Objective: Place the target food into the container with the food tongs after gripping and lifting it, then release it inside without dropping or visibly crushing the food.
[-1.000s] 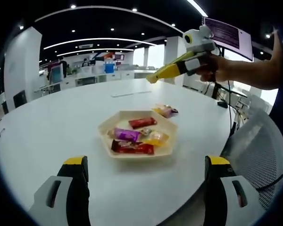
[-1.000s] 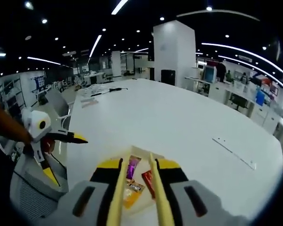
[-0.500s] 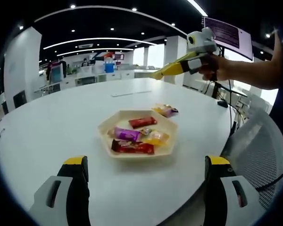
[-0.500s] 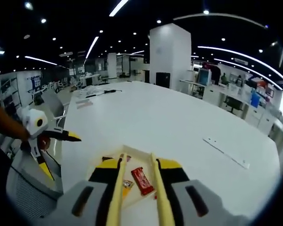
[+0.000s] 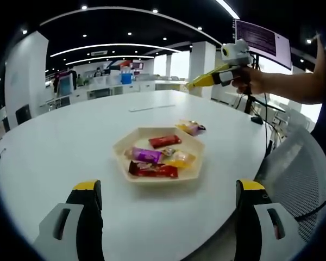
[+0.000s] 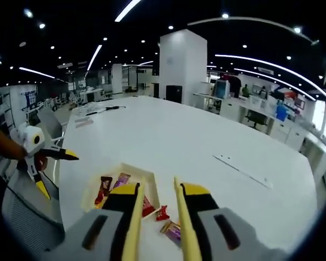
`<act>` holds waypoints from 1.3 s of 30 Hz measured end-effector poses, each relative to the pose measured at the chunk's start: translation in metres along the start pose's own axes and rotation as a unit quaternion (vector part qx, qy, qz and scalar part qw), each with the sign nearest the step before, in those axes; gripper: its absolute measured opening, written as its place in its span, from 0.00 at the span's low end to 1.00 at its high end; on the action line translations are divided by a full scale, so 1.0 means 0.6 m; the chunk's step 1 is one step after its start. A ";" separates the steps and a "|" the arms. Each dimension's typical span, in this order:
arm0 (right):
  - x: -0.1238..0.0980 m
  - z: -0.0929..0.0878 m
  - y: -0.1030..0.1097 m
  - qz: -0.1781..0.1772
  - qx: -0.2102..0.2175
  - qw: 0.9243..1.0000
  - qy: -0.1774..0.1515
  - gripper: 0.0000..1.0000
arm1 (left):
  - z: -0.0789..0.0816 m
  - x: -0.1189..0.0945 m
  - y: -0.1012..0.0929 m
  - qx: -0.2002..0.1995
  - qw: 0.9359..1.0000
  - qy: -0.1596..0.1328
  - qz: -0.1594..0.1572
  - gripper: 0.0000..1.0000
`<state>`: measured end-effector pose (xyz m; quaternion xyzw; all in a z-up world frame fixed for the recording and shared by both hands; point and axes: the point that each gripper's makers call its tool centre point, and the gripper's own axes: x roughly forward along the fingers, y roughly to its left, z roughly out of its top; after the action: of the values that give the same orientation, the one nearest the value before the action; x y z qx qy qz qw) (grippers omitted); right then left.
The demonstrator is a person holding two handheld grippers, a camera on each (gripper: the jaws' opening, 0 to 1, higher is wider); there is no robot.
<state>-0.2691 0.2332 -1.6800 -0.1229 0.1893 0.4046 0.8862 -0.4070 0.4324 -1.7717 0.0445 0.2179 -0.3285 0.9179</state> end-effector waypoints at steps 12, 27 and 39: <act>-0.034 -0.063 -0.086 -0.064 0.022 0.997 0.026 0.29 | -0.001 0.000 0.000 0.000 1.000 0.002 0.000 1.00; -0.055 -0.103 -0.147 -0.102 0.041 0.993 0.040 0.29 | -0.004 0.001 0.001 -0.002 1.000 0.006 0.002 1.00; -0.031 -0.141 -0.173 -0.137 0.053 0.987 0.066 0.29 | -0.006 0.001 0.003 -0.005 1.000 0.008 0.004 1.00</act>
<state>-0.2212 0.1229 -1.7411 -0.1268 0.2497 0.2599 0.9241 -0.4071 0.4343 -1.7750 0.0434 0.2264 -0.3235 0.9177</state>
